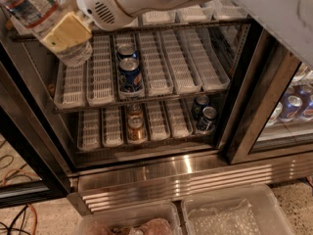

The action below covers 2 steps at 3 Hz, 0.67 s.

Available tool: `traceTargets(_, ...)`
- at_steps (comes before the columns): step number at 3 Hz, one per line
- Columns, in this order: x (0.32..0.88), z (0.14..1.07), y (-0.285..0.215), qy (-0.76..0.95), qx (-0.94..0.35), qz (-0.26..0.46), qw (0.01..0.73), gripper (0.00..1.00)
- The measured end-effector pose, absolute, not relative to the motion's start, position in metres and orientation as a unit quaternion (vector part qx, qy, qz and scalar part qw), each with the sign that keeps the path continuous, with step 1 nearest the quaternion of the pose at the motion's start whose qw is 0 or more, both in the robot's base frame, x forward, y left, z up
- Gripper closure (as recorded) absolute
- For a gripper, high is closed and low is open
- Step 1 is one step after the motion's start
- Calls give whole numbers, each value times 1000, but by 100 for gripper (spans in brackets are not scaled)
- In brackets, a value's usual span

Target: Pick water bottle from top shelf of fridge

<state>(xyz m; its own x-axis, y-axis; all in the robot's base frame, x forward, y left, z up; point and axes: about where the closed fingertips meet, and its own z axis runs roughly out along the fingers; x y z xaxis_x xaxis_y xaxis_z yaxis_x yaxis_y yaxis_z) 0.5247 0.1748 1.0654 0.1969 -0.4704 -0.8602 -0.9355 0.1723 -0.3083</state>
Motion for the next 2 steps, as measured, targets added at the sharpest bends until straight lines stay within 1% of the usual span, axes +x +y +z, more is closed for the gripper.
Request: traceTargets(2,521,1059,153,596,-603,238,473,100)
